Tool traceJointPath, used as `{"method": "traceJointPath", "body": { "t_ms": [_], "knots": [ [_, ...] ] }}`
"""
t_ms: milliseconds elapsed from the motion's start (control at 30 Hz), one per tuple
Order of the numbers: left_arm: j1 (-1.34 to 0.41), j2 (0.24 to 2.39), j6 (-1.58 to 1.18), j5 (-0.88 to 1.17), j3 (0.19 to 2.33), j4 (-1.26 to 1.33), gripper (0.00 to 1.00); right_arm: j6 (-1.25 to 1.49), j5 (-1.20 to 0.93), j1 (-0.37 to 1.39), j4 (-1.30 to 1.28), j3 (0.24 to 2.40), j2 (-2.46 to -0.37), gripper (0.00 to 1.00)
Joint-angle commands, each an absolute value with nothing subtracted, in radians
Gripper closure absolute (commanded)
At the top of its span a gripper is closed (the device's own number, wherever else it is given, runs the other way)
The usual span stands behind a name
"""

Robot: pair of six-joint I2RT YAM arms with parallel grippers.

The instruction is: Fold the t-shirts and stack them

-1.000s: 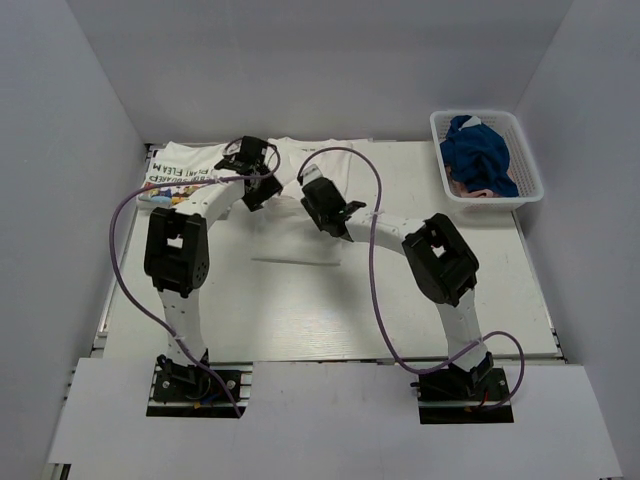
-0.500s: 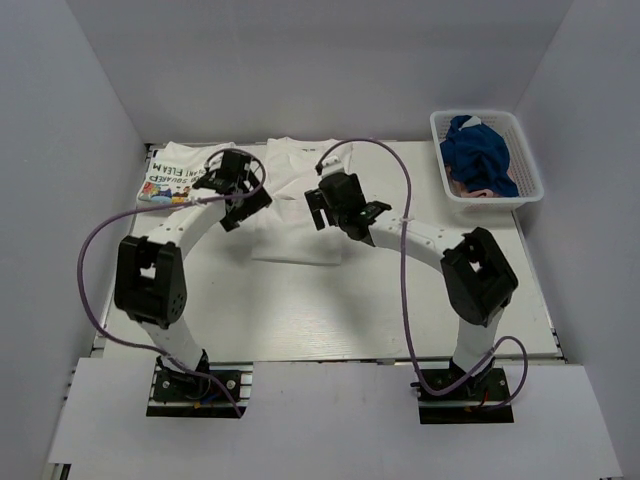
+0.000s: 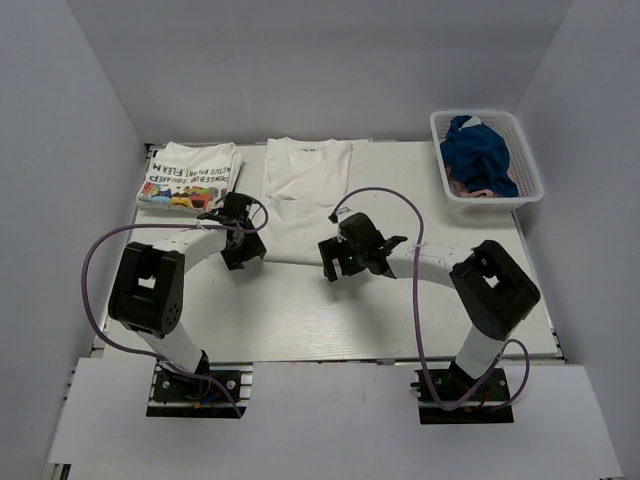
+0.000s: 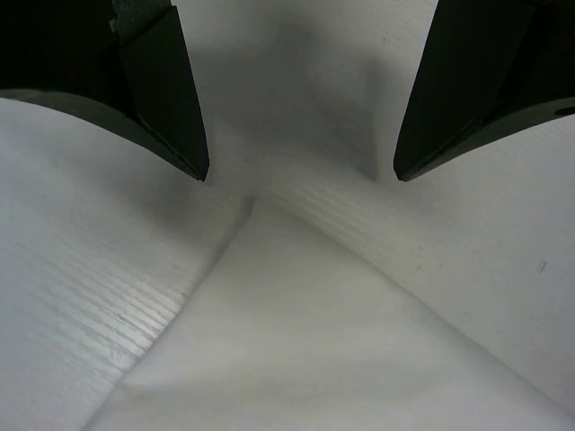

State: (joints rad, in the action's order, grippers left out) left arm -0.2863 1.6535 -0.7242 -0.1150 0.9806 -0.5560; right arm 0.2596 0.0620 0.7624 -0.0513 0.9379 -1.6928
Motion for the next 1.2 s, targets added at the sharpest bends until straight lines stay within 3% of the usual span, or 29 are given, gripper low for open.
{"method": "traceJointPath", "body": {
  "t_ms": [0,100,133,233,267,333,367,467,700,967,1167],
  "knots": [
    [-0.281,1.684,-0.712,-0.098,0.98,-0.488,0.33,0.267,0.011,0.755,0.051,0.956,-1.735,0.11],
    [-0.281,1.707,-0.703,-0.098,0.98,-0.466,0.48,0.275,-0.031,0.753,0.054,0.974,-1.784,0.18],
    [-0.281,1.707,-0.693,-0.098,0.971,-0.454,0.53,0.281,-0.025,0.755,0.066,0.97,-1.79,0.28],
    [-0.281,1.732,-0.693,-0.075,0.971,-0.434,0.65,0.285,-0.005,0.753,0.08,0.973,-1.819,0.43],
    [-0.281,1.742,-0.683,-0.066,0.971,-0.434,0.77,0.288,-0.005,0.755,0.08,0.973,-1.822,0.47],
    [-0.281,1.753,-0.683,-0.066,0.98,-0.434,0.93,0.293,0.04,0.753,0.075,0.974,-1.83,0.62],
    [-0.281,1.753,-0.674,-0.057,0.98,-0.443,1.0,0.293,0.041,0.752,0.071,0.98,-1.824,0.77],
    [-0.291,1.735,-0.673,-0.075,0.98,-0.443,1.0,0.293,0.063,0.758,0.092,0.945,-1.778,1.0],
    [-0.291,1.507,-0.644,-0.002,0.85,-0.416,1.0,0.242,-0.026,0.779,0.048,0.894,-1.642,1.0],
    [-0.301,1.122,-0.696,0.268,0.683,-0.39,1.0,0.225,-0.147,0.854,-0.138,0.813,-1.354,1.0],
    [-0.301,0.913,-0.696,0.207,0.78,-0.502,1.0,0.271,-0.085,0.857,-0.271,0.89,-1.192,1.0]
  ]
}}
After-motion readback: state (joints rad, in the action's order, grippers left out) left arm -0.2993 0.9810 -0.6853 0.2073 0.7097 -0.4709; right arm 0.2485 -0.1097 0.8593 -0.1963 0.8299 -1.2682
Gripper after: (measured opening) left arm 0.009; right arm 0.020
